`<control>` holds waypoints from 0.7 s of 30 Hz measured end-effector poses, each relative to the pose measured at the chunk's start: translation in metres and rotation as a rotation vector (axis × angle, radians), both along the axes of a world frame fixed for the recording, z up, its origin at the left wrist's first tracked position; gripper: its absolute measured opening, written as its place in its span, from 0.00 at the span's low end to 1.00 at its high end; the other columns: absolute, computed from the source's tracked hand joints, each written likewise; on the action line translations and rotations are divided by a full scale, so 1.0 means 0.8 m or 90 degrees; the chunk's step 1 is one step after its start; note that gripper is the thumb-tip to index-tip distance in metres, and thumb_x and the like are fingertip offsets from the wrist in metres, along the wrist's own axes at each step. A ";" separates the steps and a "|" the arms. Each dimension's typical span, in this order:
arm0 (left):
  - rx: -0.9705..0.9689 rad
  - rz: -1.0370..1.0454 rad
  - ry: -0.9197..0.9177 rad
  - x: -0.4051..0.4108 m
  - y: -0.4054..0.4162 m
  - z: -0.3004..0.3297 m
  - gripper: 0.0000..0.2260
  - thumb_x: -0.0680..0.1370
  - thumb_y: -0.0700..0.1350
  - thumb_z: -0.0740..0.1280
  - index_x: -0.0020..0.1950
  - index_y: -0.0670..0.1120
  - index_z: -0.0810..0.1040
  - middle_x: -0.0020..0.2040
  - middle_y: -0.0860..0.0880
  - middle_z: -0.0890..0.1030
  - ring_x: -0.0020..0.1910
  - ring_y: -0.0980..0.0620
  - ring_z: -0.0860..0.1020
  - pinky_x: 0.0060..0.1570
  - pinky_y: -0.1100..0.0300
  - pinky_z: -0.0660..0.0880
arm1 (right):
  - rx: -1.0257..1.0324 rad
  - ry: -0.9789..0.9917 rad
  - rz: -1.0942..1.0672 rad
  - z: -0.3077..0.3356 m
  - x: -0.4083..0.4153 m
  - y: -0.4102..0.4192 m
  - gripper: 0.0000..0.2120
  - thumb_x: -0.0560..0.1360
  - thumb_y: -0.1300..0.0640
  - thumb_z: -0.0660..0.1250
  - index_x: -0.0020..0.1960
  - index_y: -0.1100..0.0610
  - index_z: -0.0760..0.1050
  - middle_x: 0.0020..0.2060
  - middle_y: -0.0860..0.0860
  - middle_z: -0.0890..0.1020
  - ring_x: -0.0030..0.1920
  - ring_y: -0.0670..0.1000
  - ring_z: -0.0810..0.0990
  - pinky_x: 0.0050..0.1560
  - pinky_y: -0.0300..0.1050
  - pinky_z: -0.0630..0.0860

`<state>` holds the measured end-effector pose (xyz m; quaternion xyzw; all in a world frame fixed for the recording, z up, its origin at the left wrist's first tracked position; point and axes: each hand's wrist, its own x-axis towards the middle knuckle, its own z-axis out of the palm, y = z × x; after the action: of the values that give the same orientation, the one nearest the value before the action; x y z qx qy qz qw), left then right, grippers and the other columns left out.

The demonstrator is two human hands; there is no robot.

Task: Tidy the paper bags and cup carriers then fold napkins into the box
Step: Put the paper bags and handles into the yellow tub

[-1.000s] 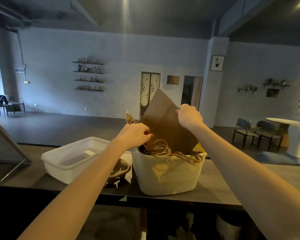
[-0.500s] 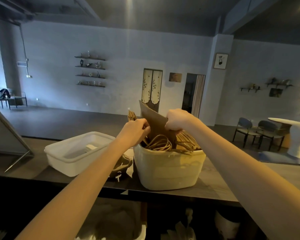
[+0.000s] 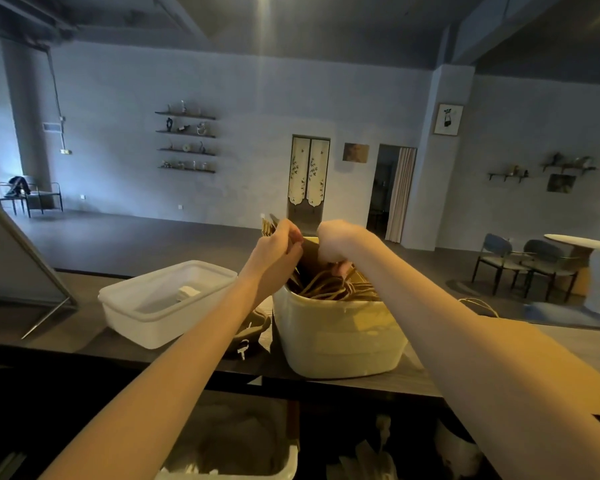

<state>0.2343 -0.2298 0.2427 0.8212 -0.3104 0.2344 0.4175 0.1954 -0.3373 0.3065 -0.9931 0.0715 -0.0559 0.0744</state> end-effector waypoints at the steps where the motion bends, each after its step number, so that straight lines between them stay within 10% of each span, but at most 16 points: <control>1: -0.001 -0.001 -0.004 -0.001 0.001 0.000 0.04 0.82 0.41 0.56 0.55 0.46 0.67 0.44 0.51 0.74 0.36 0.58 0.74 0.32 0.74 0.71 | -0.019 -0.032 -0.012 -0.001 0.001 0.001 0.13 0.77 0.65 0.64 0.61 0.63 0.73 0.39 0.56 0.74 0.42 0.52 0.79 0.46 0.42 0.78; 14: -0.074 0.011 0.033 -0.005 0.004 0.001 0.06 0.80 0.40 0.60 0.56 0.43 0.71 0.46 0.48 0.75 0.39 0.58 0.74 0.35 0.74 0.72 | 0.222 0.175 0.153 -0.016 0.006 -0.007 0.17 0.76 0.57 0.67 0.64 0.59 0.72 0.51 0.54 0.78 0.48 0.50 0.79 0.42 0.37 0.78; 21: -0.084 -0.051 0.012 -0.030 -0.030 0.041 0.05 0.81 0.41 0.59 0.53 0.44 0.73 0.44 0.51 0.75 0.45 0.54 0.74 0.44 0.66 0.71 | 0.283 -0.050 0.125 0.008 -0.033 -0.070 0.13 0.80 0.53 0.60 0.60 0.56 0.77 0.47 0.49 0.79 0.43 0.46 0.78 0.44 0.39 0.76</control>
<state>0.2099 -0.2542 0.2753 0.7811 -0.3227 0.2299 0.4825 0.1692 -0.3934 0.3132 -0.9516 -0.0177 -0.0696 0.2988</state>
